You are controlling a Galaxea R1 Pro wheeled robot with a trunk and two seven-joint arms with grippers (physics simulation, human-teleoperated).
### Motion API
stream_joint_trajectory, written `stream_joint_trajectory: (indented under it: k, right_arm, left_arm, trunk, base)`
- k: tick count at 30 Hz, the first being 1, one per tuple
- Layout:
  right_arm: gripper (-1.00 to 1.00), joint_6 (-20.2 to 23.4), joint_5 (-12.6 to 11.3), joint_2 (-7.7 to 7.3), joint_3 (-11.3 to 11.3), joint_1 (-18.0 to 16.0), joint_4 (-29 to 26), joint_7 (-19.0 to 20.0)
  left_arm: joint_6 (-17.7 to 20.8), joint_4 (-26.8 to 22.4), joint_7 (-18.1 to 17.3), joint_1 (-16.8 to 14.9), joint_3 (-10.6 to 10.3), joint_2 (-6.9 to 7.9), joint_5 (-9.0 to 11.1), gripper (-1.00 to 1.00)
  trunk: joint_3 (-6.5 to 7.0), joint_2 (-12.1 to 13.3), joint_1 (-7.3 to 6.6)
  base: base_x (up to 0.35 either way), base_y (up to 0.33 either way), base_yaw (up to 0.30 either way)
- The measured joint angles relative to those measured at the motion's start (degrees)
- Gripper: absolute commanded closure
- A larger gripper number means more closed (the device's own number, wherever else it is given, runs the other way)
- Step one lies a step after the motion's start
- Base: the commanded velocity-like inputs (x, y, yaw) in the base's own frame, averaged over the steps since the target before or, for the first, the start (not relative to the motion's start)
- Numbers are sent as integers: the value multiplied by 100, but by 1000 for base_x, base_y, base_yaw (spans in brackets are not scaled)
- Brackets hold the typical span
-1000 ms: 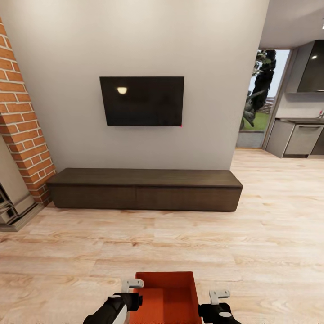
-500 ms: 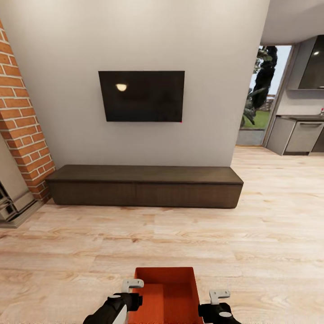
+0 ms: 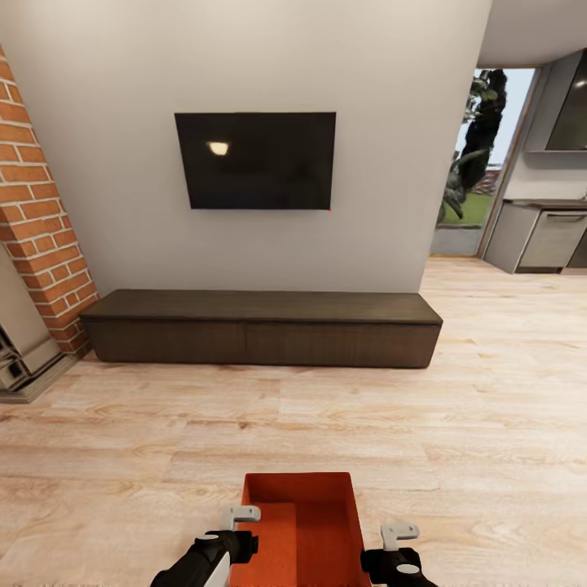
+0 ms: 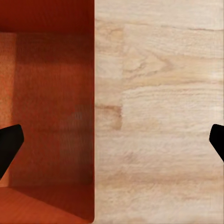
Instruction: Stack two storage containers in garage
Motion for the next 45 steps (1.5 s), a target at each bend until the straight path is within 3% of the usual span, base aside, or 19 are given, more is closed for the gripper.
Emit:
stream_joint_trajectory:
  k: [45]
  right_arm:
    - [-100,0,35,0,9,0,0,-12]
  left_arm:
    - [0,-9,0,0,-6,0,0,-100]
  trunk:
    - [-1226,-1805,989]
  base:
    - [0,0,0]
